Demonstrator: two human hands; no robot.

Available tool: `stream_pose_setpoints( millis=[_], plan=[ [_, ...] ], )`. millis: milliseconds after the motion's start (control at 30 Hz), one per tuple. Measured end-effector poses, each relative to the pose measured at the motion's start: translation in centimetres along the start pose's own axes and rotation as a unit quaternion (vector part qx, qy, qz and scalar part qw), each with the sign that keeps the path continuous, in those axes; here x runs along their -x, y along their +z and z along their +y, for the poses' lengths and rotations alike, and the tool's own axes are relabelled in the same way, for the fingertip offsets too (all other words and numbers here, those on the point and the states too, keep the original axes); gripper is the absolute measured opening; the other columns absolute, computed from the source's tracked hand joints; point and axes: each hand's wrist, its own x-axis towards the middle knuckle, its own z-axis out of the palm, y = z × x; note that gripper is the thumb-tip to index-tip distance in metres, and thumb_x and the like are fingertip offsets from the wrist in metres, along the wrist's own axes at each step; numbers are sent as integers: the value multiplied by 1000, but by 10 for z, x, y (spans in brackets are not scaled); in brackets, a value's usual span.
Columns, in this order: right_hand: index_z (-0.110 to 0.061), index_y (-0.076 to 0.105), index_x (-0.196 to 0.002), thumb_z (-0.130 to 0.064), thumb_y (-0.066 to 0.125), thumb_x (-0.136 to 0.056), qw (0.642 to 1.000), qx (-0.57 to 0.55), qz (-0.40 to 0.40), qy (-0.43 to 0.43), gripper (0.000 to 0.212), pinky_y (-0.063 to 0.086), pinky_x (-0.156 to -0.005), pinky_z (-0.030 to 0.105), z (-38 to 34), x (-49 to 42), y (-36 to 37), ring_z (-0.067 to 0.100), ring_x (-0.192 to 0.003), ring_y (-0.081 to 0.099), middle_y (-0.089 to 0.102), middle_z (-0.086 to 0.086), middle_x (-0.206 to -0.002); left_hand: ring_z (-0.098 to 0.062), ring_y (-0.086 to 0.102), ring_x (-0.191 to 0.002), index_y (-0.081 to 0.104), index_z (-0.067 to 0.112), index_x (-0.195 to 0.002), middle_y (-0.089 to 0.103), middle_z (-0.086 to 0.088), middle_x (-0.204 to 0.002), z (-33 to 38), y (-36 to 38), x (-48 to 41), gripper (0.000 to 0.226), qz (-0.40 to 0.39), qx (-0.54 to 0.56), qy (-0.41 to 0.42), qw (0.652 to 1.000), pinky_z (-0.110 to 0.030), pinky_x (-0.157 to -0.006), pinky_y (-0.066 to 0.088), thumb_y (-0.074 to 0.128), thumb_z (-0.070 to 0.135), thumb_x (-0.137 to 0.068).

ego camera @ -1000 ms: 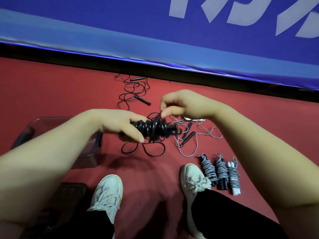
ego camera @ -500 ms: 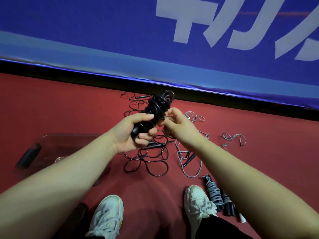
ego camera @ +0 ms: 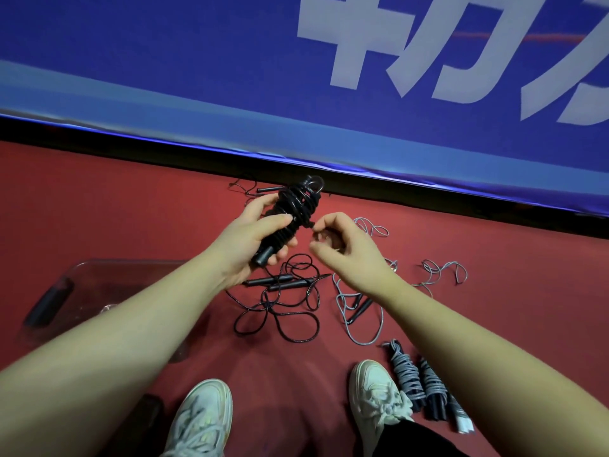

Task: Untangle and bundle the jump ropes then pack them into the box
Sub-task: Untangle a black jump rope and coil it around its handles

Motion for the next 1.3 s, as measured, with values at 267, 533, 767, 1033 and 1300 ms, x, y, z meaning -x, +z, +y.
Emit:
stream_pose_setpoints(
  millis=[267,533,767,1033,1300],
  plan=[
    [-21,47,-71,-19,64,-88,957,-77,271,-70,25,38,-62,12,-9,-10,3,-1,-60,46,50,-8,-65,-16,58,-56,38,31,-136,62,-12,-87,-1,19,2,45,-27,-81,61,994,-22,-43,42,49,12,-96],
    [-25,35,-83,-30,46,-87,936,-201,290,-12,13,30,-63,30,-17,-27,10,11,-61,30,34,-1,-72,-7,58,-48,30,21,-135,58,-6,-91,6,28,0,41,8,-177,117,977,-21,-43,44,47,15,-98],
    [-21,34,-81,0,33,-94,901,-326,286,-16,25,29,-48,21,-32,-39,1,4,-45,31,37,-13,-49,-22,60,-54,16,50,-130,60,-7,-76,14,39,7,68,-50,-218,162,961,-32,-51,53,48,2,-94],
    [-20,31,-70,-10,31,-100,897,-367,247,-12,32,25,-43,19,-34,-46,-5,4,-42,24,28,-9,-48,-19,49,-42,30,57,-120,57,-13,-64,15,40,7,61,-41,-169,181,968,-21,-39,38,45,3,-96],
    [-11,52,-86,-19,38,-102,815,-510,232,150,23,43,-67,26,-9,-49,-1,14,-74,53,61,4,-80,-14,55,-51,44,42,-122,56,-7,-89,19,41,4,51,-57,-2,161,985,-19,-36,36,49,1,-93]
  ],
)
